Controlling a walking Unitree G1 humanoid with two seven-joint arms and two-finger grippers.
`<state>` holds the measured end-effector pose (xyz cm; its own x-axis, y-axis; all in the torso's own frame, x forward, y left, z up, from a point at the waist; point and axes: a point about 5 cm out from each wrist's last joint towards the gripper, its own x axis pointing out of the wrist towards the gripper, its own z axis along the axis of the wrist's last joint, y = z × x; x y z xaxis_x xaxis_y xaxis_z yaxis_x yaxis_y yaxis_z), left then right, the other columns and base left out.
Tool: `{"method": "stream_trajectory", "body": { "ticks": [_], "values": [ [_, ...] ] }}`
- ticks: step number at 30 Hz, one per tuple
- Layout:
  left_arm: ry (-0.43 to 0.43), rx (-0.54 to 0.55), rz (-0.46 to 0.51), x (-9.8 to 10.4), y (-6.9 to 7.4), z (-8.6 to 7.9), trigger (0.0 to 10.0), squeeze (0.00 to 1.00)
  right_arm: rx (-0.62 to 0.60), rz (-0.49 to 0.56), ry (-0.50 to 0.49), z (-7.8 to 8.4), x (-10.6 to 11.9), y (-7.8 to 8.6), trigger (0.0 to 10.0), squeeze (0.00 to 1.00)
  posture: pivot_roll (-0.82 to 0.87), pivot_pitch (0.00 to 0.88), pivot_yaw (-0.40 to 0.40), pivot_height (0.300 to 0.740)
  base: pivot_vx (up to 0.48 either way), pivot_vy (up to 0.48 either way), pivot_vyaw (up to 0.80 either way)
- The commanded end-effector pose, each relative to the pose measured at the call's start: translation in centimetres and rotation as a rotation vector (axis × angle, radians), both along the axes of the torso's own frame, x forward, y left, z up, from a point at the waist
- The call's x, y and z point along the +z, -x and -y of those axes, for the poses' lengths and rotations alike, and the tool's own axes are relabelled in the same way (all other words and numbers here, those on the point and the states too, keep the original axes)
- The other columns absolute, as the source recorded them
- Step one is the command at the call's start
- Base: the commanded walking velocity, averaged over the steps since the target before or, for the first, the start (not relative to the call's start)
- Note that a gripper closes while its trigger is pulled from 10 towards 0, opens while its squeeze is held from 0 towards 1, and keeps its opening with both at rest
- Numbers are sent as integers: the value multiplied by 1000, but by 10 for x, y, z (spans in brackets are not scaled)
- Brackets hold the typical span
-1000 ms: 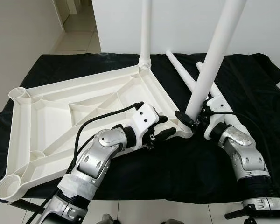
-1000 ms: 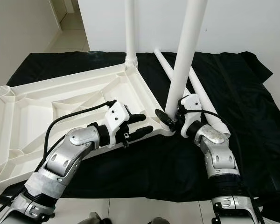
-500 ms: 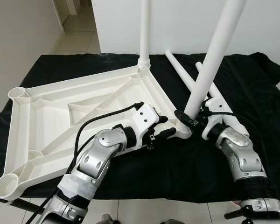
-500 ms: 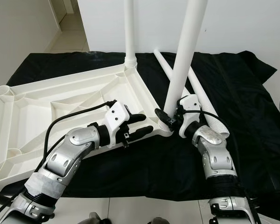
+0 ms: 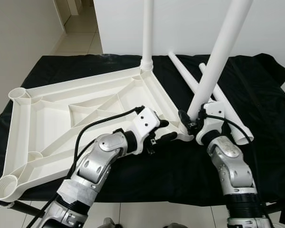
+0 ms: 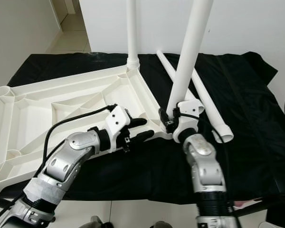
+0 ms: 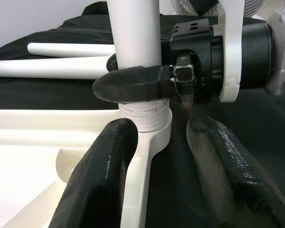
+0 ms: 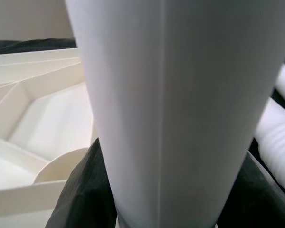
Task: Building children table
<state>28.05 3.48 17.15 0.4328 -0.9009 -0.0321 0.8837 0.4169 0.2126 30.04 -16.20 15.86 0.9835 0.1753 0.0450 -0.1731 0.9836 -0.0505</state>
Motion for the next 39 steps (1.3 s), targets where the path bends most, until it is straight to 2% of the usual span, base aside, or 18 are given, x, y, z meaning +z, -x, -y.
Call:
{"method": "stream_trajectory", "body": {
  "ticks": [1,10,18,19,20,21,26,31,32,33,34,36,39],
  "values": [
    [-10,10,0,-1,1,-2,10000,0,-80,-37,-11,1,-8,3,10000,0,-131,38,60,740,0,0,0],
    [-9,14,-4,-2,2,-2,10000,0,-316,-24,-43,-13,-10,14,10000,0,-130,37,59,740,0,0,0],
    [-10,16,-3,-3,3,-3,10000,0,-364,-21,-38,-13,-9,16,10000,0,-121,32,55,740,0,0,0],
    [-10,16,-2,-2,2,-3,10000,0,-358,-15,-36,-13,-8,15,10000,129,-123,29,55,740,0,0,0],
    [-10,16,-2,-2,2,-3,10000,0,-358,-15,-36,-13,-8,15,10000,129,-123,29,55,740,0,0,0],
    [-9,16,-1,-2,2,-3,10000,0,-344,-8,-41,-12,-6,13,10000,1000,-123,29,55,740,0,0,0],
    [-9,16,3,-1,1,-3,10000,0,-210,41,-67,-17,4,7,10000,1000,-123,28,57,740,0,0,0],
    [-10,17,4,-1,1,-3,10000,0,-156,54,-83,-17,9,5,10000,1000,-123,28,57,740,0,0,0],
    [-9,18,4,-1,1,-3,10000,0,-84,51,-90,-17,11,4,10000,0,-125,29,58,740,0,0,0],
    [-9,19,4,-1,1,-3,10000,0,-30,51,-87,-16,13,2,10000,0,-125,29,58,740,0,0,0],
    [-9,19,4,-1,1,-3,10000,0,-30,51,-87,-16,13,2,10000,0,-125,29,58,740,0,0,0],
    [-8,21,5,0,0,-3,10000,0,57,55,-83,-13,18,0,10000,0,-125,31,57,740,0,0,0],
    [-8,23,6,0,-1,-3,10000,0,123,66,-57,-11,22,-2,10000,0,-124,34,59,740,0,0,0]
  ]
}}
